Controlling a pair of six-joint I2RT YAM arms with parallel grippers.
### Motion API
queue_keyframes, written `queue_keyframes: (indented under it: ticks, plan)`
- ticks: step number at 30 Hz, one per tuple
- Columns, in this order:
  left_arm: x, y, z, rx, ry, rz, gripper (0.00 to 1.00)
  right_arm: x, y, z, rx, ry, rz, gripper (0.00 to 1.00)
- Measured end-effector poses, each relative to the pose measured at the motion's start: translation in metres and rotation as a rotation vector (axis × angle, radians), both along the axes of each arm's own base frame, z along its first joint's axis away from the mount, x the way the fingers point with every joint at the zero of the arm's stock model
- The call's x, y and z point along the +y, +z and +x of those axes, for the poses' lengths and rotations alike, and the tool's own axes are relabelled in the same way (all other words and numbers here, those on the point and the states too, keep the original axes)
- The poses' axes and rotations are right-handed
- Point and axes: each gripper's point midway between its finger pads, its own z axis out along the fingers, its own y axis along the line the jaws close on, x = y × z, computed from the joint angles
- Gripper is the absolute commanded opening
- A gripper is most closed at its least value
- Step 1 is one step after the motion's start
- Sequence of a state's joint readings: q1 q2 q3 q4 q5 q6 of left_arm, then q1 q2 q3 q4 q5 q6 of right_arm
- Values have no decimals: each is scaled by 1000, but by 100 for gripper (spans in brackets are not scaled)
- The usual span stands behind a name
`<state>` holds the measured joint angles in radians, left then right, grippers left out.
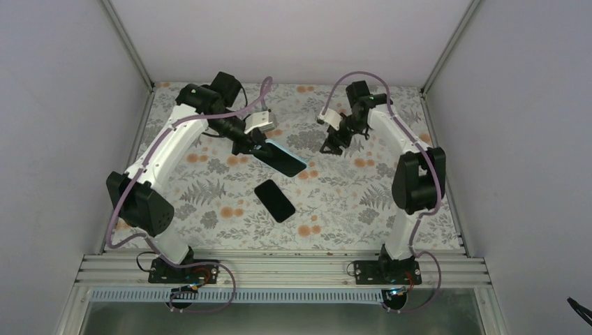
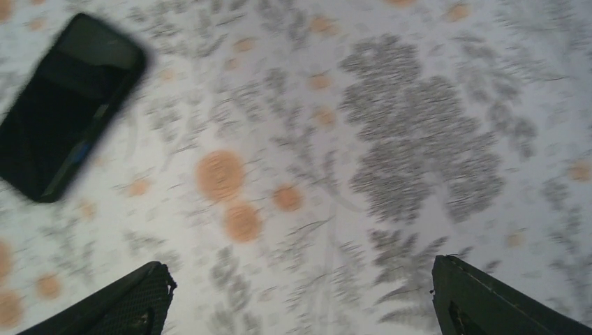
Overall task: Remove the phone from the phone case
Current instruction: Remove the phone case from the phone.
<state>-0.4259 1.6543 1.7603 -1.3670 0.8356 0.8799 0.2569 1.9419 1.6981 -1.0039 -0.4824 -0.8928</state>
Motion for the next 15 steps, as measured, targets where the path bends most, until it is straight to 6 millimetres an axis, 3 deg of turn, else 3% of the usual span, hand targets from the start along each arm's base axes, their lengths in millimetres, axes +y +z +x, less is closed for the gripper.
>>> queue_keyframes:
  ticks: [3, 8, 11, 15]
  plan:
    - [3, -14, 14, 26, 24, 29, 2, 1, 8, -37, 29, 28, 26, 92]
    - [2, -29, 20, 61, 24, 51, 2, 15, 57, -79, -36, 85, 146, 87]
    - [1, -32, 21, 68, 23, 54, 2, 25, 73, -90, -61, 110, 201, 86]
    - [-1, -27, 23, 59, 23, 44, 2, 34, 66, -95, -35, 118, 223, 85]
